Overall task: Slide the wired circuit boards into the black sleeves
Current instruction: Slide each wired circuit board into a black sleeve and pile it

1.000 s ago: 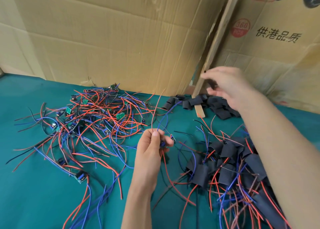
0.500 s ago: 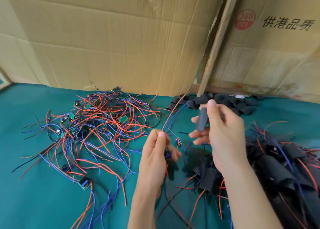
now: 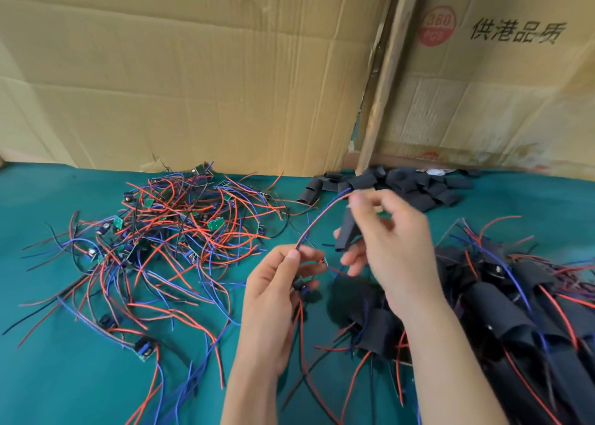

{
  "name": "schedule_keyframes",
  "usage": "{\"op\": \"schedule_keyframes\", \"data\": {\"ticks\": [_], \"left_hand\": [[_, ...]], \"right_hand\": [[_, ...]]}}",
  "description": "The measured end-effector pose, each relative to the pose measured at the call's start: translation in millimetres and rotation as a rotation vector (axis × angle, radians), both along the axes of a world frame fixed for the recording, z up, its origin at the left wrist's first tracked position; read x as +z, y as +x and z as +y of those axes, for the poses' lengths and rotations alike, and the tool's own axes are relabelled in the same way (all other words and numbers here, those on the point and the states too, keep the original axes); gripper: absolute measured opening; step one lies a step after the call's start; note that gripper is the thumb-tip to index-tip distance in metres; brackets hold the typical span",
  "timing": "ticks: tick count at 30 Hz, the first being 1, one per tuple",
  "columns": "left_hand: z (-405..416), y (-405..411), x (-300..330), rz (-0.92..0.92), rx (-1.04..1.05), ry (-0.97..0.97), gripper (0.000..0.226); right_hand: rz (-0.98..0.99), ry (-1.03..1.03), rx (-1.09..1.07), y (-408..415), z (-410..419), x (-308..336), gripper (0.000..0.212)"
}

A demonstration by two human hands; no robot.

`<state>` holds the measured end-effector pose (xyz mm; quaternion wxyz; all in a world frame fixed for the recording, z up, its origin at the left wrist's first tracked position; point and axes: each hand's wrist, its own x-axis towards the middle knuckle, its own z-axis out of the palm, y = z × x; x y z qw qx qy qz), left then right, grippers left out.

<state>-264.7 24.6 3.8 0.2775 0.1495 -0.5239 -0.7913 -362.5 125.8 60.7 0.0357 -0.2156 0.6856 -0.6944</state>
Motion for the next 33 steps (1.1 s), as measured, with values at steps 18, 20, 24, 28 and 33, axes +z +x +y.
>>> {"op": "schedule_keyframes", "data": {"ticks": [18,20,24,28,33], "left_hand": [[0,-4,-4,0.024,0.213,0.06,0.036],[2,-4,-2,0.015,0.197,0.043,0.039],[5,-4,-2,0.011,0.187,-0.025,0.036],[5,-4,-3,-0.005,0.193,-0.08,0.033],[7,-4,-3,-0.014,0.182,-0.145,0.031]], "right_hand": [[0.171,0.22,0.071,10,-11,-3,0.015],[0.0,-0.066,-0.134,0,0,1,0.009],[-0.076,-0.332,-0.377,-2,0,7,0.014],[0.018,-0.304,-0.427,11,-15,7,0.016],[0.0,-0.31,-0.504,13,-17,4,0.018]]}}
